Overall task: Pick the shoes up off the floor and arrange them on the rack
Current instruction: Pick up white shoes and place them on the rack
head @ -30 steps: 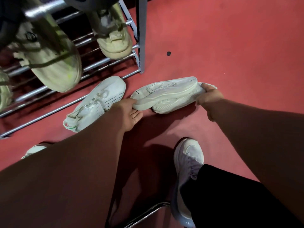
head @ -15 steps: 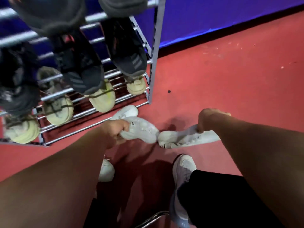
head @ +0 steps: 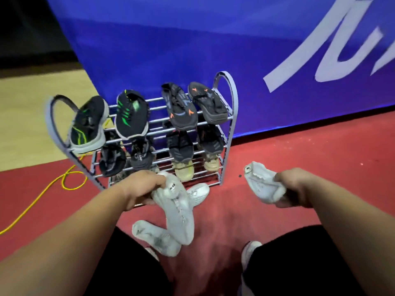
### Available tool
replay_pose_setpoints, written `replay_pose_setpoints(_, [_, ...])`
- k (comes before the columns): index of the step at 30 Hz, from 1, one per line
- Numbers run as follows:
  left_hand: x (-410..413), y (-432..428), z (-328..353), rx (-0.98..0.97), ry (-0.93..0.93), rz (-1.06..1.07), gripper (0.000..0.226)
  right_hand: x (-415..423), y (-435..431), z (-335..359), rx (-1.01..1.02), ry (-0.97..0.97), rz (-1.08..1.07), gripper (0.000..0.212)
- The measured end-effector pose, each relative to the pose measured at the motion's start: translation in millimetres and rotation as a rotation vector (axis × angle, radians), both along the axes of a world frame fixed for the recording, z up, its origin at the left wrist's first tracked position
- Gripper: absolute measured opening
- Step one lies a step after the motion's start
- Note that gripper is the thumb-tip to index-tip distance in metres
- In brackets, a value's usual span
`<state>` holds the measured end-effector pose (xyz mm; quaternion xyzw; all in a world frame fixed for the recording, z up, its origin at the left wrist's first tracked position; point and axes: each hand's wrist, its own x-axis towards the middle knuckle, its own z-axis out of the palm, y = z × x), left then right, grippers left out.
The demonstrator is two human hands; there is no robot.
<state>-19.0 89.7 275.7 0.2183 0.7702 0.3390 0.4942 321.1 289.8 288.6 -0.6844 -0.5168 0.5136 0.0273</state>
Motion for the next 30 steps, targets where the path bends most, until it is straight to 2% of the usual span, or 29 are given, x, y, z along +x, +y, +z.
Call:
replay_pose_setpoints(5, [-1,-54,6,0.111,-0.057,0.143,0.01,-20,-37,14,-0.016,0.224,-0.078,0.024])
replay_pose_setpoints(7, [4,-68,-2,0.126,-0.09,0.227,0.014,-29,-51,20,-0.002,0.275,-0.068,0.021])
replay_pose_setpoints(14, [12,-59,-1,0.209,-0.122,0.322,0.011,-53,-89,10,-0.029,0.412,-0.104,0.019])
replay_pose_setpoints(17, [11,-51,-4,0.231,-0.19,0.33,0.028,-59,-91,6,-0.055,0.427,-0.117,0.02])
replay_pose_setpoints(21, [14,-37,-13,0.274,-0.273,0.369,0.02,-67,-89,-1,-0.089,0.406,-0.12,0.026])
replay_pose_setpoints(30, [3,-23,-23,0.212,-0.379,0.49,0.033,-82,-86,-8,-0.144,0.368,-0.082,0.043])
